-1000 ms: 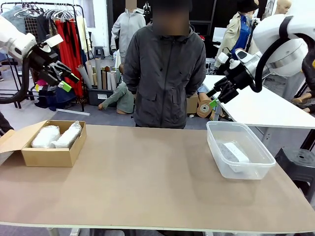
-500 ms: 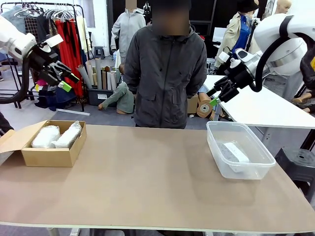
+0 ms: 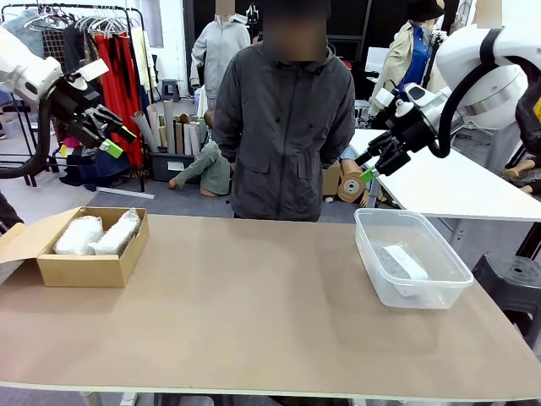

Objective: Separate and place wrapped and unwrapped clocks.
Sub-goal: If the picked Digital clock is wrapped, place it in the Package Box ; if not, place it in the Organizing box.

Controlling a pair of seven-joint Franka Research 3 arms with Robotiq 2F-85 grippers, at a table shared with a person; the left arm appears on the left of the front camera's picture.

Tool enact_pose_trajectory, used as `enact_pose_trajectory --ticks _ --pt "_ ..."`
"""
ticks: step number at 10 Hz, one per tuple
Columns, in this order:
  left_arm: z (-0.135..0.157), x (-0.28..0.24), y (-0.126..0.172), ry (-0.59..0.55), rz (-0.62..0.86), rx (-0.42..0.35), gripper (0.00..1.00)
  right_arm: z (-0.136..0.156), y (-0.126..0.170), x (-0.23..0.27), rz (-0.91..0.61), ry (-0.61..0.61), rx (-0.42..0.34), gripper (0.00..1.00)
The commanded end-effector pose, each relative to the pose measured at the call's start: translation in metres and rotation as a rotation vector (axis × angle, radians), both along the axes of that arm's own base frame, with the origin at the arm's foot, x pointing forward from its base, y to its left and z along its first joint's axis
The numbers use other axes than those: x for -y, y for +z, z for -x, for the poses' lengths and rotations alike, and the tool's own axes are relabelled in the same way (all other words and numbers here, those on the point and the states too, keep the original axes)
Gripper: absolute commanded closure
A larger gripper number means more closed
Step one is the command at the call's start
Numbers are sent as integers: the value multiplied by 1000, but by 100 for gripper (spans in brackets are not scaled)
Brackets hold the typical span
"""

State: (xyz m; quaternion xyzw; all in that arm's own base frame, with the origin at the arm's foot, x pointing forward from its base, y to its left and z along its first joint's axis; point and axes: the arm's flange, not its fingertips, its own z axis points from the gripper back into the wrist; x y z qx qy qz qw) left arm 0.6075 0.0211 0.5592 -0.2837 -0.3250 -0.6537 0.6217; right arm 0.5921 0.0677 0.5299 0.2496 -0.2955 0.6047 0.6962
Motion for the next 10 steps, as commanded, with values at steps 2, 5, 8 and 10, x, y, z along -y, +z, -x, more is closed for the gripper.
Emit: enact_pose_trajectory --ticks 2,5,8,10 --pt "2 -1 -1 -5 -5 0 0 0 2 0 1 -6 10 0" --pt "2 -1 -1 -5 -5 0 0 0 2 0 1 -6 10 0" --pt "2 -1 -1 -5 -5 0 0 0 2 0 1 -6 10 0" --pt "2 -1 -1 -5 -5 0 0 0 2 0 1 -6 10 0"
